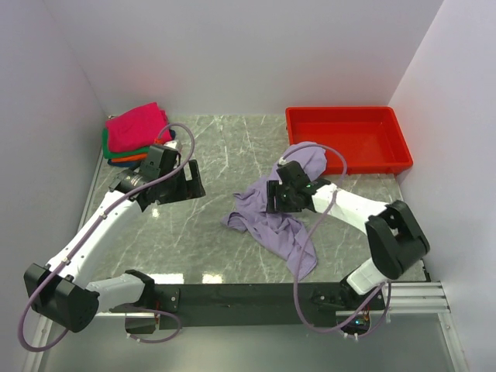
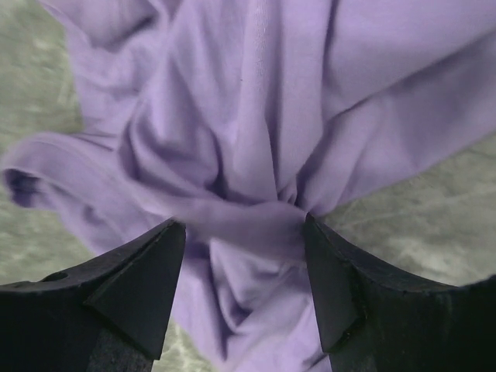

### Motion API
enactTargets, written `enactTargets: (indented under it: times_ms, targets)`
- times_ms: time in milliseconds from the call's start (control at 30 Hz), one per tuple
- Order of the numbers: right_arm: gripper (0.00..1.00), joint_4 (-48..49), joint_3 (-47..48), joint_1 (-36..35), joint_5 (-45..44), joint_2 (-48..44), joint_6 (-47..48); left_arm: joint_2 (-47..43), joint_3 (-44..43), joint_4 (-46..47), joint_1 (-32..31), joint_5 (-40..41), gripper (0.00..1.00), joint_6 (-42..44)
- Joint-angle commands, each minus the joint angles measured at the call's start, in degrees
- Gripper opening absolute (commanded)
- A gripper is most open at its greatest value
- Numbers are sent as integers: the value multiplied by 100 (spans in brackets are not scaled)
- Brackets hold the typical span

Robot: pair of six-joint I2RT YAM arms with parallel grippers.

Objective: Fold and stack the t-shirts
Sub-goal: Flatten the tshirt out

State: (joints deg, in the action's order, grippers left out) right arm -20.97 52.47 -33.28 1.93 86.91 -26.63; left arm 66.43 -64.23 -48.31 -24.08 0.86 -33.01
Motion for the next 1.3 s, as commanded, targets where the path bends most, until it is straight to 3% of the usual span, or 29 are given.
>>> enactTargets:
  times_ms: [0,467,567,633,767,967,1267]
  targets:
    - [69,348,193,-82,193,220,395,-148,-160,24,8,-218,95,-135]
    - [63,261,905,-503,308,1345,827,-219,-187,-99,26,-245,99,-38]
    - [43,199,1055,-601,272,1477,687,-280,-204,-134,34,-209,99,-12]
    - [2,94,1256,-601,491,1513,633,-341,-222,-161,52,-183,99,6]
    - [0,-476,1853,-768,414,1119,510,-438,-301,-283,140,-122,99,23]
    - [0,-1496,3663,-856,-26,556,133,-605,-336,-319,359,-139,99,93]
    - [0,-2508,5448,-1355,-185,616,-632,-869,-46,-310,456,-219,99,67]
